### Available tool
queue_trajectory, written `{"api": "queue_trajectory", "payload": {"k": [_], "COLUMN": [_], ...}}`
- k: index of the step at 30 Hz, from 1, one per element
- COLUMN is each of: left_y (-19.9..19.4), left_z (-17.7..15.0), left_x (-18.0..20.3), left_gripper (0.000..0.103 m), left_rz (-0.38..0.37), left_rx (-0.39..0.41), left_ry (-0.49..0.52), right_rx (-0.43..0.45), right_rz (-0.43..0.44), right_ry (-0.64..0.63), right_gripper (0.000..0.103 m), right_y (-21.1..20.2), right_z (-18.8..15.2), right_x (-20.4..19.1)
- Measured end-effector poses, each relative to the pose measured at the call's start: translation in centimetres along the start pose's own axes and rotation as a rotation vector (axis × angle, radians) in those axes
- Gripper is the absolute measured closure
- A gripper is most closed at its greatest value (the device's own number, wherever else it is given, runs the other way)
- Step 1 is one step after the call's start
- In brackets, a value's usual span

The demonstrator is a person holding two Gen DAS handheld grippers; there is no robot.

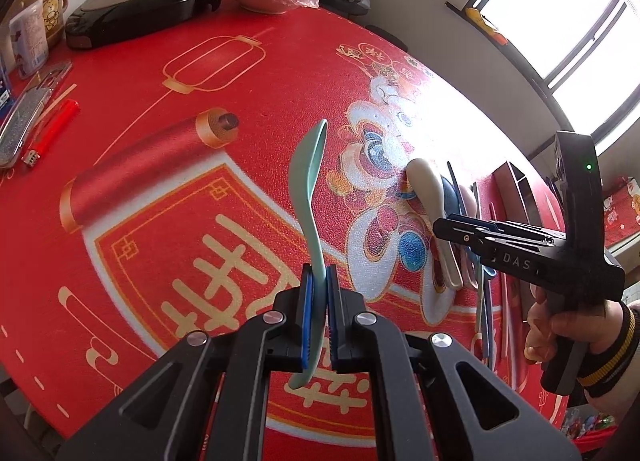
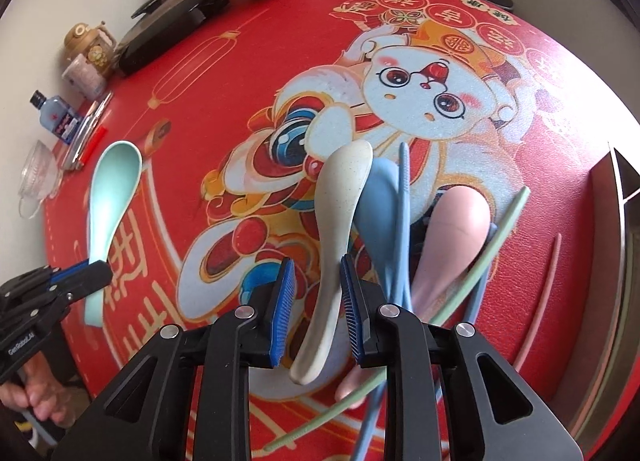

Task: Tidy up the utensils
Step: 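Close the right gripper on the white spoon handle while the left gripper holds the mint spoon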

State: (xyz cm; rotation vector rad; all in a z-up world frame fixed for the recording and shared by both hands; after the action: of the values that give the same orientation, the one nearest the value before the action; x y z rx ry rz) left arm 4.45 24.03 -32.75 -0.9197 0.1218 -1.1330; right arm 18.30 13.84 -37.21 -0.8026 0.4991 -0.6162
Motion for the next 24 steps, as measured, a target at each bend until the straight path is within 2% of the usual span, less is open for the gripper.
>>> {"api": "queue_trajectory", "payload": {"k": [4,11,16,24], "left_y": [0.0,-0.4,-0.6,-0.5], "left_z": [-0.1,-0.1,0.0,0.2], "left_x": [-0.4,-1.0,-1.7,-2.3], "left_gripper": [0.097,0.097,0.097,0.097], "left_rz": [0.004,0.010,0.015,0.016], "left_rx": [-0.002,-0.003,-0.003,-0.009], "left_ry": [-0.004,-0.003,-0.006,-0.005], "right_rx": [-0.007,0.012,0.017,0.017], "right_rz": [0.026,-0.028,-0.022,0.068], "right_ry": [0.000,0.039,0.050,0.092], "right_gripper": [0.079,0.078,0.078,0.079], "right_y": [0.5,1.7,2.5,2.3], "right_z": [0.0,1.3,1.6,2.2], "right_x": [-1.1,0.1,0.3,-1.5]}}
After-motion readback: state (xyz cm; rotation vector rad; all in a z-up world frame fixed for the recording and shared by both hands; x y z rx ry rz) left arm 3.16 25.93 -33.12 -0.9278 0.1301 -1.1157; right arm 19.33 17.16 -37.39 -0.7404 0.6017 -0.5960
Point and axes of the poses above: each gripper's, at about its wrist camera, not at the fingertips, and y roughly the way its jaws point, x to its right, z to its top, the point moved 8 cm from there along y, roughly the way its jaws point, and after that the axes turned 15 degrees about x, right-handed, at the moved point
